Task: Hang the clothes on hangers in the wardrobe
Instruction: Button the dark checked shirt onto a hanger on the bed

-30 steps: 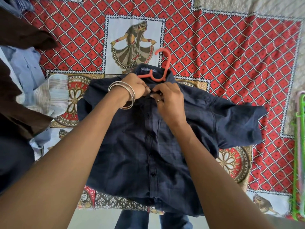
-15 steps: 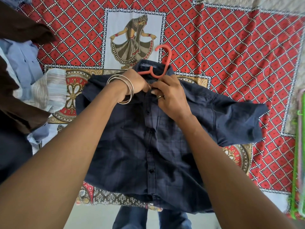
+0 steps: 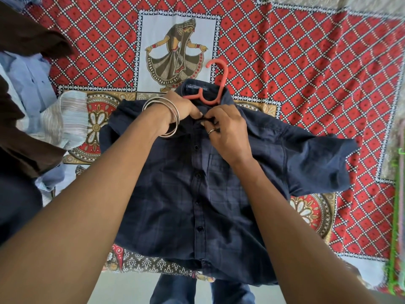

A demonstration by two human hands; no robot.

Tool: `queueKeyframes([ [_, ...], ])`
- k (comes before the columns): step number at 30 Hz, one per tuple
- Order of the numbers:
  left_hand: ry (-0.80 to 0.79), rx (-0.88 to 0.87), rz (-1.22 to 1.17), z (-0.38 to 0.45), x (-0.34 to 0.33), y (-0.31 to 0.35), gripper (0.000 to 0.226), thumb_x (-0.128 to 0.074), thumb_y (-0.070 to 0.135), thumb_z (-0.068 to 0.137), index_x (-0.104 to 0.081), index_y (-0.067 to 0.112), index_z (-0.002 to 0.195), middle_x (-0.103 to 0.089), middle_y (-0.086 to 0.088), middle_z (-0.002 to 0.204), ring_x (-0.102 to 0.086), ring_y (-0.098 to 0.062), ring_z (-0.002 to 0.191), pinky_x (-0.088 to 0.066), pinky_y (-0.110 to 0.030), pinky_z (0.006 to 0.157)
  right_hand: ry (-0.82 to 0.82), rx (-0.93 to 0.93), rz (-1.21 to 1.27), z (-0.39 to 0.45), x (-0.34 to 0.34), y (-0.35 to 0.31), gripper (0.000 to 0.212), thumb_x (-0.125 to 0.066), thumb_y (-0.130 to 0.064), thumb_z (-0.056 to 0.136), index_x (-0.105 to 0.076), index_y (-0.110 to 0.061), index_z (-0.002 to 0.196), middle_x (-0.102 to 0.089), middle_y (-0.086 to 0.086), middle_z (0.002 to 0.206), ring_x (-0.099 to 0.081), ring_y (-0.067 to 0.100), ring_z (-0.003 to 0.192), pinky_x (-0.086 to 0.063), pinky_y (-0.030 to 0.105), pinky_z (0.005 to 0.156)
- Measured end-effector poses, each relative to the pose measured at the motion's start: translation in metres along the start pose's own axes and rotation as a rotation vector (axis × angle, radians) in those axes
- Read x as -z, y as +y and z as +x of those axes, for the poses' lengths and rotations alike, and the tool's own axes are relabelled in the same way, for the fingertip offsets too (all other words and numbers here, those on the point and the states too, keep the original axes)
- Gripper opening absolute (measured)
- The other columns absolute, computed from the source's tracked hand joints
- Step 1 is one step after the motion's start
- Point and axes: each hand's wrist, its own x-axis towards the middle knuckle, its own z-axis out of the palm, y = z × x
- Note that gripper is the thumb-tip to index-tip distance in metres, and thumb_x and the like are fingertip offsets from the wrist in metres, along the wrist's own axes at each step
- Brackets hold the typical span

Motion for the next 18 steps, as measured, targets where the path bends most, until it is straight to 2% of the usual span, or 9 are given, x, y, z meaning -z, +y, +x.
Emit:
queueKeyframes([
  [3, 0.023, -0.007, -0.004, 0.004, -0.002, -0.002, 0.038, -0.076, 0.012, 0.068, -0.066, 0.003, 0.103, -0.066, -0.009, 0.093, -0.06, -0.022, 0.079, -0.047, -0.027, 0.068, -0.014, 0.036, -0.018, 0.007, 0.002, 0.001, 0.009, -0.069, -0.002, 0.078, -0.067, 0.001, 0.086, -0.064, 0.013, 0.084, -0.057, 0.033, 0.076, -0.049, 0.036, 0.06],
  [9, -0.025, -0.071, 0.088, 0.009, -0.002, -0.006, 0.042, -0.079, 0.019, 0.05, -0.074, 0.01, 0.091, -0.071, -0.009, 0.092, -0.066, -0.024, 0.089, -0.053, -0.039, 0.089, -0.147, 0.059, -0.02, 0.012, 0.005, 0.008, 0.015, -0.062, -0.002, 0.08, -0.072, -0.001, 0.091, -0.065, 0.012, 0.088, -0.055, 0.034, 0.08, -0.039, 0.03, 0.067],
  [10, -0.036, -0.106, 0.113, 0.008, -0.003, -0.008, 0.035, -0.08, 0.019, 0.052, -0.075, 0.013, 0.087, -0.072, -0.007, 0.09, -0.066, -0.023, 0.09, -0.053, -0.039, 0.091, -0.171, 0.05, -0.017, 0.013, 0.006, 0.009, 0.015, -0.062, -0.003, 0.08, -0.073, -0.002, 0.09, -0.065, 0.012, 0.087, -0.055, 0.033, 0.08, -0.039, 0.029, 0.067],
  [13, -0.053, -0.268, 0.268, 0.011, -0.001, -0.017, 0.007, -0.073, 0.023, 0.08, -0.076, 0.02, 0.086, -0.072, -0.006, 0.091, -0.064, -0.024, 0.095, -0.049, -0.037, 0.093, -0.241, 0.032, -0.03, 0.017, 0.006, 0.01, 0.013, -0.062, -0.005, 0.08, -0.072, -0.002, 0.088, -0.064, 0.012, 0.084, -0.055, 0.034, 0.079, -0.036, 0.029, 0.066],
  [14, -0.062, -0.311, 0.304, 0.01, 0.0, -0.021, 0.013, -0.07, 0.03, 0.084, -0.076, 0.02, 0.089, -0.071, -0.007, 0.094, -0.063, -0.025, 0.097, -0.048, -0.038, 0.093, -0.253, 0.023, -0.027, 0.017, 0.006, 0.01, 0.013, -0.062, -0.005, 0.079, -0.072, -0.002, 0.087, -0.064, 0.012, 0.083, -0.054, 0.034, 0.079, -0.036, 0.03, 0.066],
  [16, -0.07, -0.361, 0.381, 0.01, -0.002, -0.026, 0.028, -0.071, 0.046, 0.079, -0.074, 0.026, 0.097, -0.07, -0.002, 0.104, -0.059, -0.022, 0.106, -0.043, -0.042, 0.098, -0.272, 0.02, -0.025, 0.018, 0.008, 0.012, 0.015, -0.059, -0.005, 0.076, -0.072, -0.003, 0.084, -0.063, 0.013, 0.08, -0.055, 0.034, 0.077, -0.038, 0.032, 0.065],
  [18, 0.056, -0.387, 0.54, 0.007, -0.008, -0.031, 0.036, -0.072, 0.054, 0.073, -0.07, 0.036, 0.104, -0.061, 0.0, 0.117, -0.047, -0.022, 0.12, -0.03, -0.041, 0.104, -0.319, 0.007, -0.03, 0.017, 0.009, 0.014, 0.015, -0.059, -0.007, 0.075, -0.072, -0.005, 0.083, -0.063, 0.012, 0.08, -0.055, 0.034, 0.078, -0.037, 0.031, 0.067],
])
